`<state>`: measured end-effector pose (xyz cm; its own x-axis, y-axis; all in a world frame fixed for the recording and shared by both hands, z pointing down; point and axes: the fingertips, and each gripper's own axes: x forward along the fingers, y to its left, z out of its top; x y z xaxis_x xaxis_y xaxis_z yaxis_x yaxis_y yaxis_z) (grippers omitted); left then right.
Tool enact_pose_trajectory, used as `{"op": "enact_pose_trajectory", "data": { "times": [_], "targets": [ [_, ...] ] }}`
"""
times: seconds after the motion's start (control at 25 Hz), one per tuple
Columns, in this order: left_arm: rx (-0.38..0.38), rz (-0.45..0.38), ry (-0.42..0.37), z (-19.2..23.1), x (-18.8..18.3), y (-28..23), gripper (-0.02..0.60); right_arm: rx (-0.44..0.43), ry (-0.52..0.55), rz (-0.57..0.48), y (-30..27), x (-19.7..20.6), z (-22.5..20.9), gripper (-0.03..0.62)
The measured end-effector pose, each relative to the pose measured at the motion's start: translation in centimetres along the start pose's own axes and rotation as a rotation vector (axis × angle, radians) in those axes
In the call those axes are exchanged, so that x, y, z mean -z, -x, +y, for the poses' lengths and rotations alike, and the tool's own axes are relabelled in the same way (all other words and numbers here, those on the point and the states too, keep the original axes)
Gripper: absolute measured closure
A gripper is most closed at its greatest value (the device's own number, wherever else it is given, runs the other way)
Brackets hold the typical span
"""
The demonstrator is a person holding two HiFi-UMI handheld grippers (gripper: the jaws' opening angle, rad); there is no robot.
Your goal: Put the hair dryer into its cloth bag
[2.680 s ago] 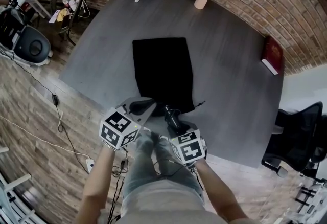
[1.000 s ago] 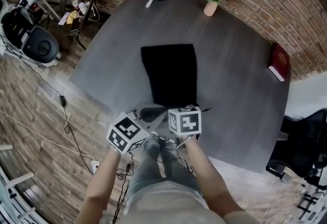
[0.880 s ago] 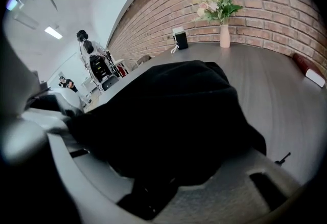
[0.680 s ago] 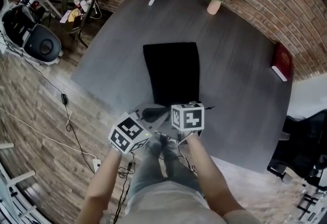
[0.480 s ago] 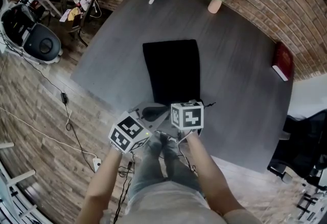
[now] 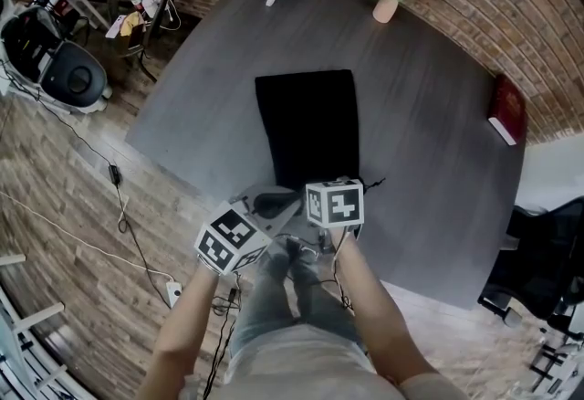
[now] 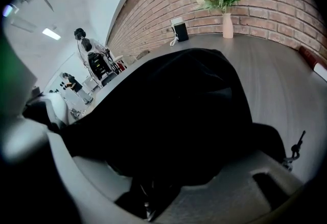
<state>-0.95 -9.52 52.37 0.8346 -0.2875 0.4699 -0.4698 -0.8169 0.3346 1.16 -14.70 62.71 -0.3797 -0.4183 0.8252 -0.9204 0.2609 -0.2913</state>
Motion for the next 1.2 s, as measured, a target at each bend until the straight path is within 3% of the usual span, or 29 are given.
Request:
{"op": "enact_pose_trajectory", "data": {
  "times": [0.76, 1.2],
  "targets": [
    [-0.025, -0.022, 0.027, 0.8, -0.1, -0.6, 0.561, -0.06, 0.014, -0.007, 1.9, -0.1, 0.3, 0.314],
    [-0.055, -0.008, 0.047, 0.7, 0.2, -0.3, 0.561, -0.091, 0.026, 0.005, 5.7, 2.9, 0.8, 0.281]
  ]
}}
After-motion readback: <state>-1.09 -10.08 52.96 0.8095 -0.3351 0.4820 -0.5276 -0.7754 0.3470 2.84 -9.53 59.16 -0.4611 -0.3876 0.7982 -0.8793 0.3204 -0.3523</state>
